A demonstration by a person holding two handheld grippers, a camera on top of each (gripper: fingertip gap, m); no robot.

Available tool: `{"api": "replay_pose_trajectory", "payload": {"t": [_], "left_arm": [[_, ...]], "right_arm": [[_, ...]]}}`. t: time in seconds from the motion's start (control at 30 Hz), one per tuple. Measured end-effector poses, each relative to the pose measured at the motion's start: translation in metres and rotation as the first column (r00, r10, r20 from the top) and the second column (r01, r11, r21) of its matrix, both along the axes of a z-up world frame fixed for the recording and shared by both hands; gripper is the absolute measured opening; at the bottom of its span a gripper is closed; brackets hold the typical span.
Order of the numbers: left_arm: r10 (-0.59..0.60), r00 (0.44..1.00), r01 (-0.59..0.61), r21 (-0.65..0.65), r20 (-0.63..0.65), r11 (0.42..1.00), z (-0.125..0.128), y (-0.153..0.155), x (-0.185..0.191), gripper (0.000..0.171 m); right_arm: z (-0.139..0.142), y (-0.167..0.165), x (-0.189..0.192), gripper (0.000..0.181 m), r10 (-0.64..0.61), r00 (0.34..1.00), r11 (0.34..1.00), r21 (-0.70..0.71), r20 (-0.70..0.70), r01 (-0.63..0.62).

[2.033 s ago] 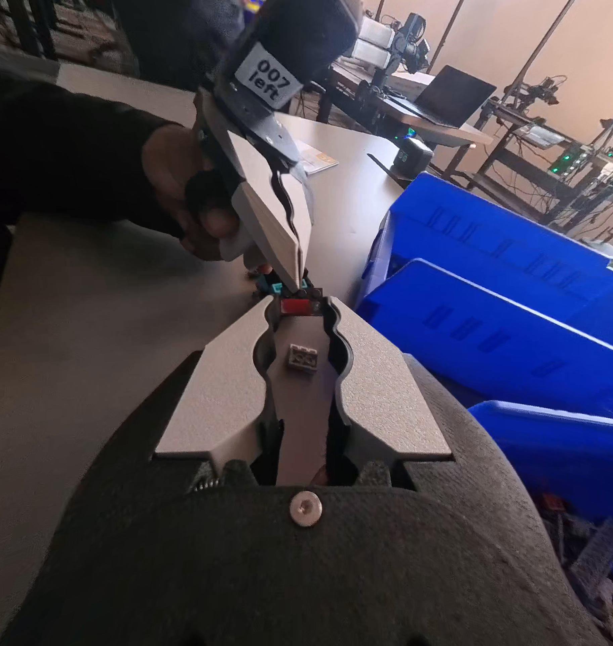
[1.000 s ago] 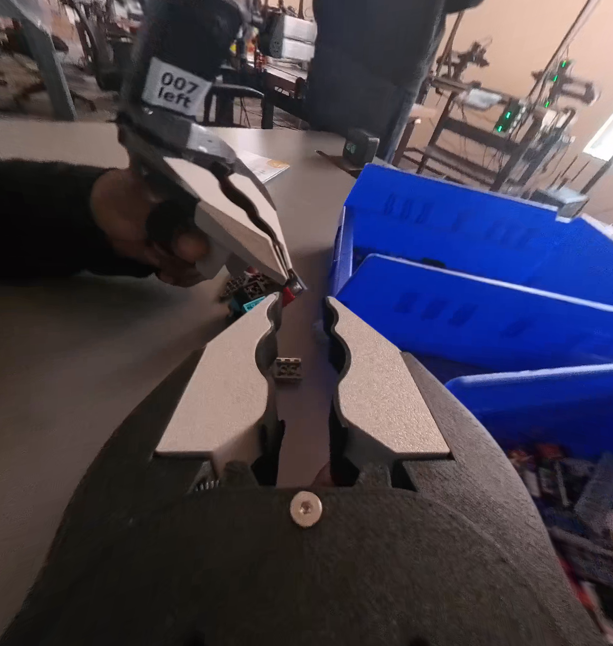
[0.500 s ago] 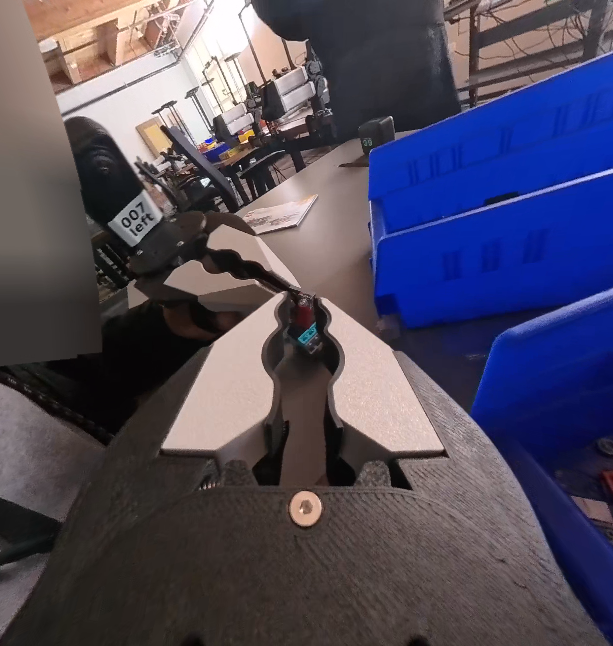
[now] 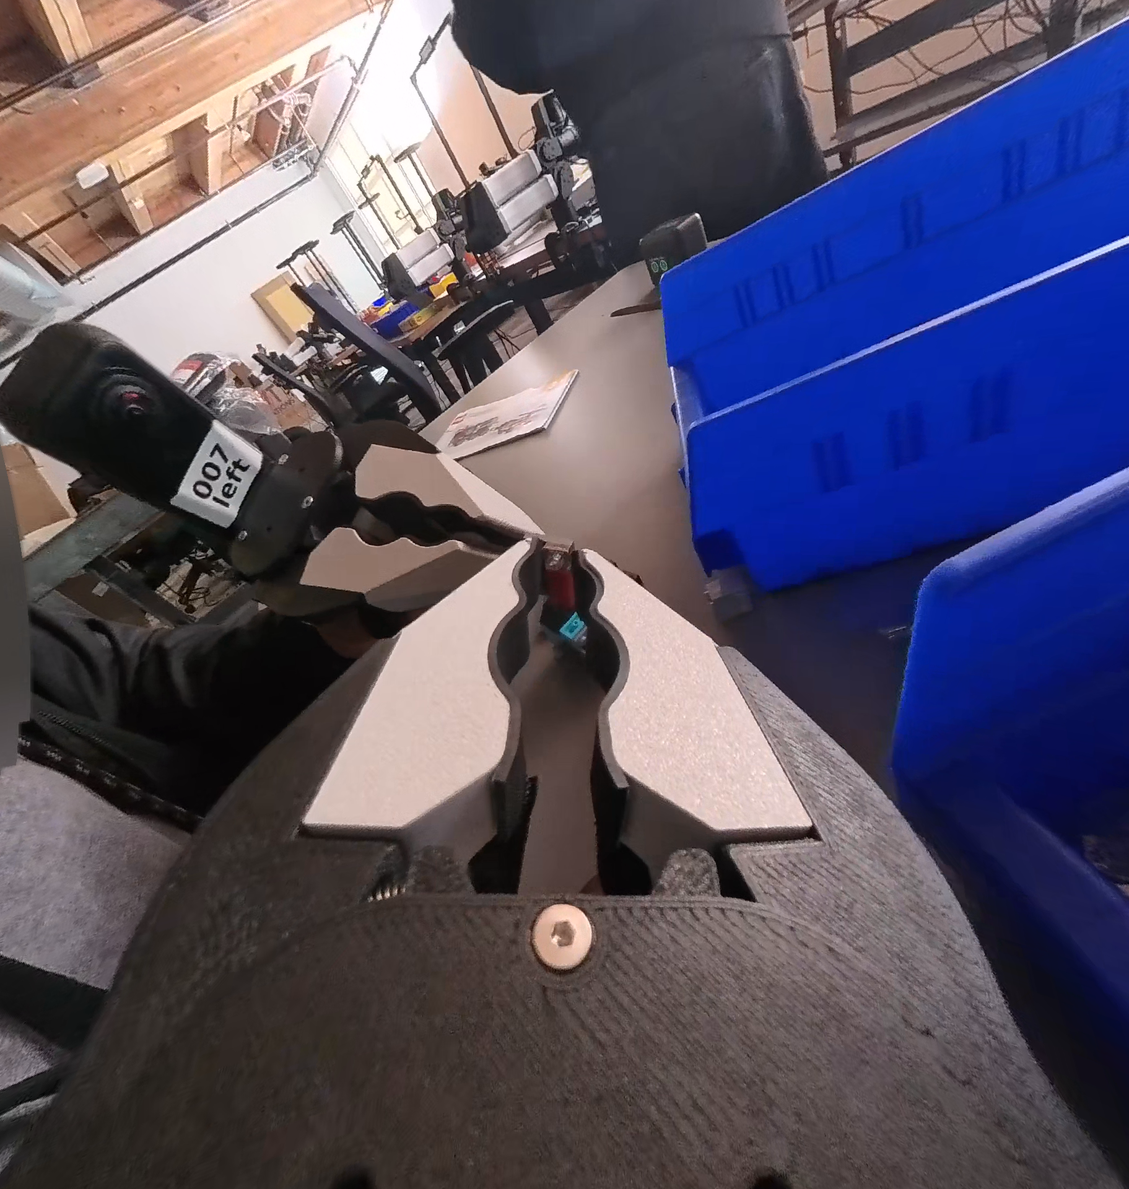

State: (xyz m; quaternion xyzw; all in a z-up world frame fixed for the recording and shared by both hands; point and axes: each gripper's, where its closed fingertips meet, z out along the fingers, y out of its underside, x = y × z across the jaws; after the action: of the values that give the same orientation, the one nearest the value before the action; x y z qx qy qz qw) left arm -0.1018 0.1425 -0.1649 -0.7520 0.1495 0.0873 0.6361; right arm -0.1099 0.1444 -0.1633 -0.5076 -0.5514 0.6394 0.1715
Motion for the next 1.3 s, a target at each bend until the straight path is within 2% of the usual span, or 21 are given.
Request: {"api": "replay_pose_trajectory", "payload": {"t": [0.23, 0.53, 0.73, 0.93, 1.1, 1.2, 1.3], "left_arm": [[-0.027, 0.999, 0.028, 0.016, -0.034, 0.999, 0.003, -0.002, 0.003, 0.004], [-0.158, 0.963, 0.148, 0.06, 0.221, 0.987, 0.012, -0.005, 0.009, 0.004], [-0.174, 0.917, 0.164, 0.059, 0.359, 0.985, 0.011, -0.005, 0.003, 0.004], [-0.17, 0.867, 0.165, 0.052, 0.468, 0.985, 0.009, -0.003, 0.0, 0.004], [-0.147, 0.796, 0.154, 0.039, 0.587, 0.987, 0.006, -0.002, -0.009, 0.004], [-0.136, 0.752, 0.166, 0.014, 0.645, 0.986, 0.001, -0.002, -0.01, 0.005], [-0.13, 0.716, 0.188, -0.01, 0.686, 0.982, -0.005, -0.001, -0.009, 0.004]], "right_arm": [[0.004, -0.002, 0.004, 0.007, 0.003, 0.995, 0.992, 0.126, -0.099, 0.01], [0.01, -0.005, 0.01, 0.007, 0.095, 0.984, 0.994, 0.075, -0.151, -0.084], [0.014, 0.001, 0.011, 0.0, 0.101, 0.982, 0.995, 0.009, -0.161, -0.101], [0.006, 0.0, 0.006, 0.001, 0.066, 0.986, 0.991, 0.129, -0.155, -0.046], [0.0, -0.001, 0.002, 0.018, 0.039, 0.969, 0.913, 0.403, -0.243, 0.065], [-0.003, -0.004, 0.001, 0.029, 0.062, 0.953, 0.821, 0.559, -0.295, 0.12], [-0.008, -0.007, 0.0, 0.033, 0.097, 0.942, 0.729, 0.668, -0.322, 0.154]]}}
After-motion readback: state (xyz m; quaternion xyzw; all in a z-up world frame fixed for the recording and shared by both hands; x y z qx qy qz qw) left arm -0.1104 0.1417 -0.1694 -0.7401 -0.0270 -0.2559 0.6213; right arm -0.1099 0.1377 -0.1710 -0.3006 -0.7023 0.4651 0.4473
